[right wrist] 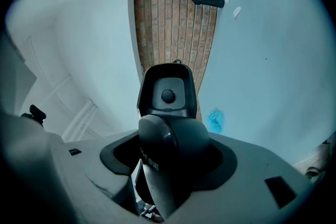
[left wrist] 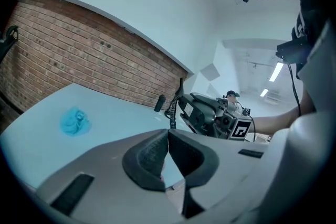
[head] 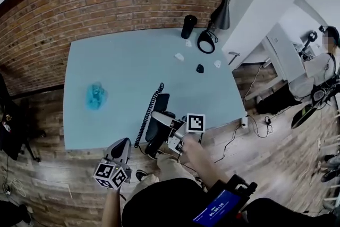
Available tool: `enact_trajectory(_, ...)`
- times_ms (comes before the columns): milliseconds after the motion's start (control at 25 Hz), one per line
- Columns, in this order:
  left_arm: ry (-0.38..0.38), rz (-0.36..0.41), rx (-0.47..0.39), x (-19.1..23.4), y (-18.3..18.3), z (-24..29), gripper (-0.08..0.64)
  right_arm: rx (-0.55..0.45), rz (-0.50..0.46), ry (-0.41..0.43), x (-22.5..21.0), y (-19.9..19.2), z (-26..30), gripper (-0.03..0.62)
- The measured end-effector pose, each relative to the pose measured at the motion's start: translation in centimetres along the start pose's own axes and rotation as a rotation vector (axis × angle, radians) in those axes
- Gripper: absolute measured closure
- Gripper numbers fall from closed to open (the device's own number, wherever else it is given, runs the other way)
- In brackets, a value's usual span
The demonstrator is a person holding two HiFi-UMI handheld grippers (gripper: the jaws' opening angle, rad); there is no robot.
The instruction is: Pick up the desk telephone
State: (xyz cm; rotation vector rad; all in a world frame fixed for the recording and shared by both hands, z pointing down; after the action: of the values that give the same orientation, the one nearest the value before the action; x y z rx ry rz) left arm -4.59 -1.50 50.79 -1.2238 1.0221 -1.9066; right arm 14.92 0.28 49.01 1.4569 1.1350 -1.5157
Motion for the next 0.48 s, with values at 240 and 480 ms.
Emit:
enact_trajectory(240, -0.043, -0.045, -0.005, -0.9, -0.2, 1.2, 0.551, -0.067, 0.039, 0.018, 0.1, -0.4, -2.6, 0.316)
enact_trajectory(480, -0.073, -0.055, 0.019, -1.2, -0.4, 1.9, 0.551, -0.103, 0.052, -0.002, -1.0, -0.2, -3.6, 0.316)
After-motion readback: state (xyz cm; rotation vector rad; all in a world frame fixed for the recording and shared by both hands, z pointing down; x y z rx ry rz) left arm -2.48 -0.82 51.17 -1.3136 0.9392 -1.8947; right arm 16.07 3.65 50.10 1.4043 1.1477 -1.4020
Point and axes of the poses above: the fingertips, and each gripper's own axes: z forward along the fingers, x to its left, y out of its top, the point moved 4 cm from there along -z, backward along the fingers
